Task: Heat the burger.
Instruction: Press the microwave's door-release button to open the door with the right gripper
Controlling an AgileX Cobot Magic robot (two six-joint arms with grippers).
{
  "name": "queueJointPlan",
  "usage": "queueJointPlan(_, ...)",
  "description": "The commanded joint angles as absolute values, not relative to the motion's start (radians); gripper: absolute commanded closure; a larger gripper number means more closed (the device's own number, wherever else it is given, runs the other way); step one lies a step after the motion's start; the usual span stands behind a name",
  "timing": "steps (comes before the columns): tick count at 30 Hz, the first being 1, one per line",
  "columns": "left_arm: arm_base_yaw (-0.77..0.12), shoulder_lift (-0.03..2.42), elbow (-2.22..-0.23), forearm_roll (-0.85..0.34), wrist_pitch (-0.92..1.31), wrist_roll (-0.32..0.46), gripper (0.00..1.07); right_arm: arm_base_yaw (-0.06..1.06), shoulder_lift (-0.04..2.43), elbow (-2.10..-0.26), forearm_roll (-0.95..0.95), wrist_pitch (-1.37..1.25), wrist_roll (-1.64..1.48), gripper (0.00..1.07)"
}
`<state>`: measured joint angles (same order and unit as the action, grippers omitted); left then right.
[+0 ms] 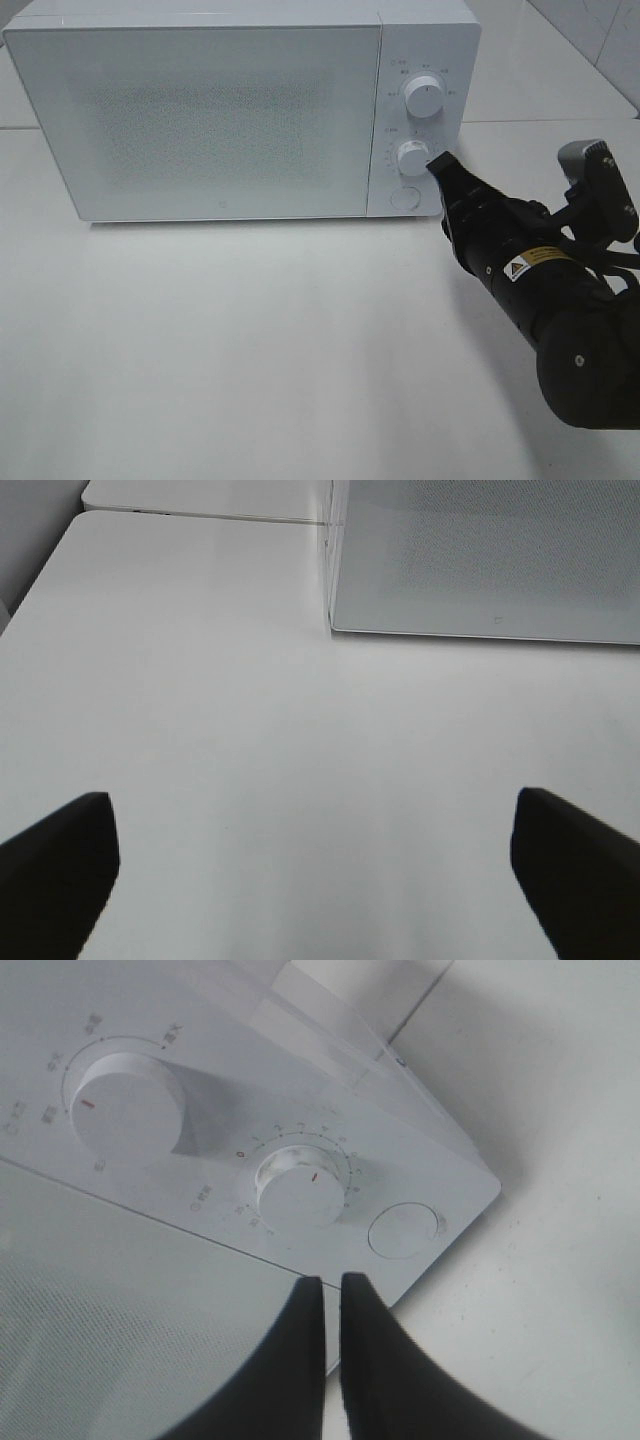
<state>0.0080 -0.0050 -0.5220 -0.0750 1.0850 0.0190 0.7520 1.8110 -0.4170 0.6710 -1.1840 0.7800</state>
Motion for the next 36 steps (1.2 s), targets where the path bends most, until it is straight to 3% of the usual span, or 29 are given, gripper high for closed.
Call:
queueJointPlan(1,0.01,-0.012,-0.518,-0.086,1.072,0.017,0.06,0.754,1.808,-0.424,0.656,-1.176,0.976,1.07)
queueJointPlan(10,0.01,-0.012,-0.518,-0.086,1.072,0.017,0.06,0.754,1.809,-0.424,0.665,-1.109,1.303,1.07)
queueJointPlan(29,0.01,-0.012,-0.518,-0.086,1.072,0.018,0.06,0.746,1.936,-0.587,0.684,-1.002,1.301,1.07)
queueJointPlan(36,0.01,-0.012,-0.518,-0.086,1.072,0.018,0.06,0.691,1.993,-0.676,0.672,-0.92,1.266,1.07)
